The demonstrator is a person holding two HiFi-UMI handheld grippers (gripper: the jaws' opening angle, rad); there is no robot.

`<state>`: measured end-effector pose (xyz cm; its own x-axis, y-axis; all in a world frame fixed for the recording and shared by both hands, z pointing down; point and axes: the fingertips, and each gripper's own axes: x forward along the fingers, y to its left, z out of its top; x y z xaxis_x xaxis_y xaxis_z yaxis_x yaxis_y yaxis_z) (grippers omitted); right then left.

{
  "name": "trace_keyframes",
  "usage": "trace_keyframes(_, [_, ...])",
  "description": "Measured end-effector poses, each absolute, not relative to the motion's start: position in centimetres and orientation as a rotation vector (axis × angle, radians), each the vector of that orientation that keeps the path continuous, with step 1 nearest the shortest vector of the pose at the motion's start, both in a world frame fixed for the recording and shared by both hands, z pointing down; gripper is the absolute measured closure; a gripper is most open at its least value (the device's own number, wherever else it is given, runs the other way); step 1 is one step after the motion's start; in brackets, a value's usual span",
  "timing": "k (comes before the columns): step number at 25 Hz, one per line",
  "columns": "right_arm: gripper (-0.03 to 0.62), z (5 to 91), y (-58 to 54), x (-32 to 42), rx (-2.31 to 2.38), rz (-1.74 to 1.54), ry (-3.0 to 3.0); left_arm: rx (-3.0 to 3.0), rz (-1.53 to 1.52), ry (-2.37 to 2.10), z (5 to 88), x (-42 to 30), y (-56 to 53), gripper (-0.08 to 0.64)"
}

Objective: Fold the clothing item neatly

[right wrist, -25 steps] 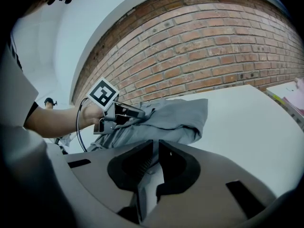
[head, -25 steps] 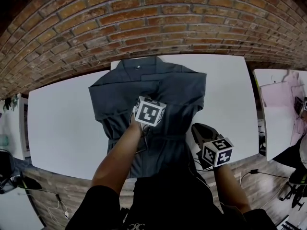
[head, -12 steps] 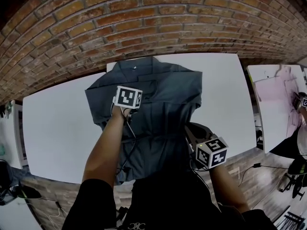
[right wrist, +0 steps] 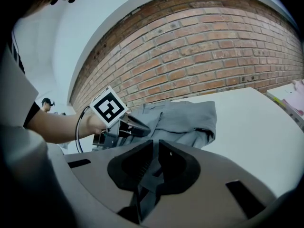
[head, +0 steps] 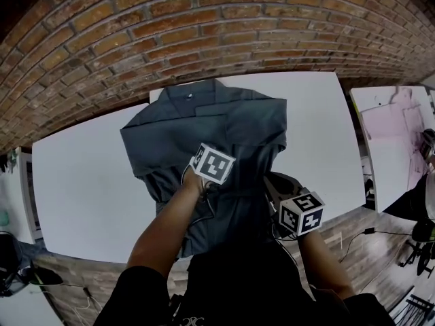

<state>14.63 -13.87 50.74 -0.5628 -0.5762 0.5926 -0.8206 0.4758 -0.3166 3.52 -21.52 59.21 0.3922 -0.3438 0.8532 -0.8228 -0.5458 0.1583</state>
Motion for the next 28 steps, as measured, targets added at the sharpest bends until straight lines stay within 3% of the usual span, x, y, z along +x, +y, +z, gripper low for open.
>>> trace_keyframes(5, [0.554, 50.8, -14.3, 13.1, 1.143, 0.814, -2.334, 2.094, 1.013, -1.041, 57.7, 2.7, -21.2, 0.528])
trace_keyframes(18, [0.591, 49.3, -15.9, 3.9, 1.212, 0.683, -2.373, 2.015, 0.835, -1.311, 54.9, -14.9, -19.4, 0.561])
trace_keyframes(28, [0.591, 46.7, -19.1, -0.6, 1.131, 0.49, -2.364, 2.126, 0.878, -1.323, 52.4, -22.1, -21.8, 0.561])
